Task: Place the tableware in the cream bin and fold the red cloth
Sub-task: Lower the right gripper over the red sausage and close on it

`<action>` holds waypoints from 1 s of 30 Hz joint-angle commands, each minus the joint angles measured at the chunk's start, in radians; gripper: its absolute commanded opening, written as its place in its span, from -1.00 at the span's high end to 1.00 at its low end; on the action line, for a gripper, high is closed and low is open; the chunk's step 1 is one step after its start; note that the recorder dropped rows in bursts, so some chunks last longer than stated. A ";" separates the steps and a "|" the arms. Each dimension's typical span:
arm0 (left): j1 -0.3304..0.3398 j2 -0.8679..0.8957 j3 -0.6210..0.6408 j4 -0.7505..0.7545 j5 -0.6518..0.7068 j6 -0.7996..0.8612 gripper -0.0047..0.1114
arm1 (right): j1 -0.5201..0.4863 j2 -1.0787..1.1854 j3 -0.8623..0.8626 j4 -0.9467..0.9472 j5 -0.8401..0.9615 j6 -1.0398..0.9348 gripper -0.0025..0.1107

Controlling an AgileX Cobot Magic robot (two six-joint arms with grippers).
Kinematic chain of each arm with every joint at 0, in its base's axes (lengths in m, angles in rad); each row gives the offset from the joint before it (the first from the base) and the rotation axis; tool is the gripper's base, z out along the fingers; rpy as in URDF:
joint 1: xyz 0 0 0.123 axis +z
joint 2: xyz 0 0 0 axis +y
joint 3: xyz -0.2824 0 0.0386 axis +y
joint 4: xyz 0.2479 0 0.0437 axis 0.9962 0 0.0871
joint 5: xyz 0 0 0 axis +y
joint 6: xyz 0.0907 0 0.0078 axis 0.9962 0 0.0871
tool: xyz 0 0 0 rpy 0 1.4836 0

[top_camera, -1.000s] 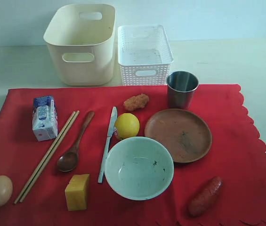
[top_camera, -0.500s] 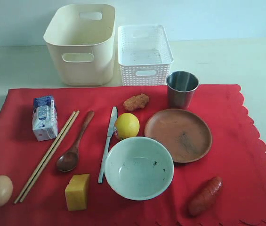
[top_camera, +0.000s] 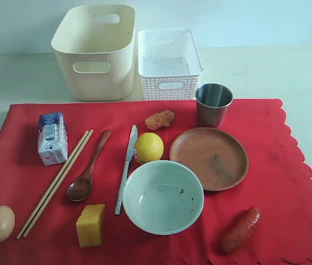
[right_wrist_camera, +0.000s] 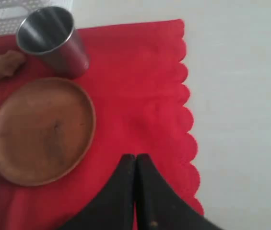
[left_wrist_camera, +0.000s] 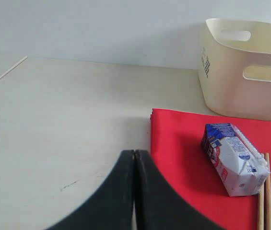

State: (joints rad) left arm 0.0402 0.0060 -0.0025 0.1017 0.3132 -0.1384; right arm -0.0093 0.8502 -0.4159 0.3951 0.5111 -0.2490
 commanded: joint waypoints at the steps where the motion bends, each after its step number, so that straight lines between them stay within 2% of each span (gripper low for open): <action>1: -0.004 -0.006 0.002 -0.005 -0.001 0.004 0.92 | -0.003 0.063 -0.007 0.181 0.035 -0.215 0.96; 10: -0.004 -0.006 0.002 -0.005 -0.001 0.004 0.92 | -0.003 0.167 -0.007 0.254 0.119 -0.356 0.92; 18: -0.004 -0.006 0.002 -0.005 -0.001 0.004 0.92 | -0.003 0.210 -0.007 0.395 0.216 -0.735 0.65; 25: -0.004 -0.006 0.002 -0.005 -0.001 0.004 0.92 | -0.003 0.210 -0.007 0.416 0.327 -1.195 0.48; 30: -0.004 -0.006 0.002 -0.005 -0.001 0.004 0.92 | -0.003 0.244 -0.007 0.416 0.346 -1.229 0.34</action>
State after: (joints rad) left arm 0.0402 0.0060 -0.0025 0.1017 0.3132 -0.1384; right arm -0.0093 1.0708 -0.4165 0.7981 0.8363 -1.4247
